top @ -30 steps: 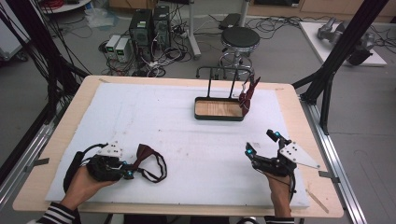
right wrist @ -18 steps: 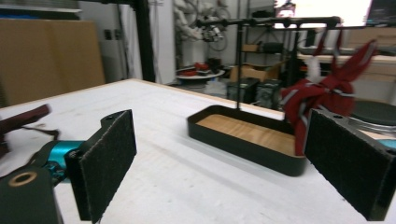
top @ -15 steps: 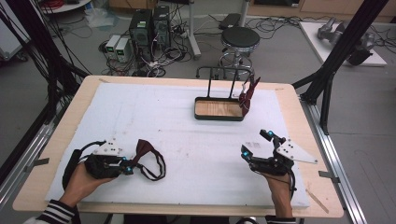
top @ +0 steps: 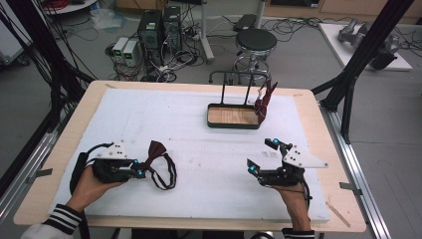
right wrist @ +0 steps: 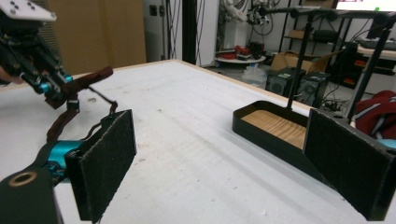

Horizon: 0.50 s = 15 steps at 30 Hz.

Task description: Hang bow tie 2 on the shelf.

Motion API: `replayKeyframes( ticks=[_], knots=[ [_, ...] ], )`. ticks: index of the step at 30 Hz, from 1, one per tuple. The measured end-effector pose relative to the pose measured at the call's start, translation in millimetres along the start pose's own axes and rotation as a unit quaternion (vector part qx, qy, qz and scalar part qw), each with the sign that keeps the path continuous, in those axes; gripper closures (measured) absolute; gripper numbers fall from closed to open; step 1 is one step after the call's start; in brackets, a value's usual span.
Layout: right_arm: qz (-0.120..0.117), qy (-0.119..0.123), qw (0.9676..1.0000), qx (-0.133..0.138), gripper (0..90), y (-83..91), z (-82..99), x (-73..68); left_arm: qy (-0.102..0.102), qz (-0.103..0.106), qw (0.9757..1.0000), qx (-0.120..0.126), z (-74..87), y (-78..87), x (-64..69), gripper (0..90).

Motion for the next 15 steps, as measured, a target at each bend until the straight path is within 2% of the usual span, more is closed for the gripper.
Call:
replayKeyframes(
  ticks=[5, 10, 15],
  knots=[
    [-0.015, -0.003, 0.9999, -0.003, 8.8, -4.9, -2.5, -2.3, -0.014, 0.015, 0.9996, 0.022, -10.8, 1.3, -0.2, 77.9],
    [-0.027, -0.006, 0.9996, -0.008, 8.8, -10.2, -5.0, -4.1, -0.039, 0.042, 0.9972, 0.048, -21.3, -1.6, 1.8, 77.9],
    [-0.044, -0.004, 0.9988, -0.019, 8.8, -16.5, -8.8, -8.4, -0.061, 0.050, 0.9944, 0.070, -32.9, -5.6, 5.2, 77.8]
  ],
)
Point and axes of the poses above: each handheld gripper's, and its own axes: y roughly backward along the jaws, z roughly out of its underside, x roughly to its right, the point moved 6 cm from there along -y, roughly forward along the jaws, and after that the axes turned 5 degrees about -z, right-handed, at the moved point
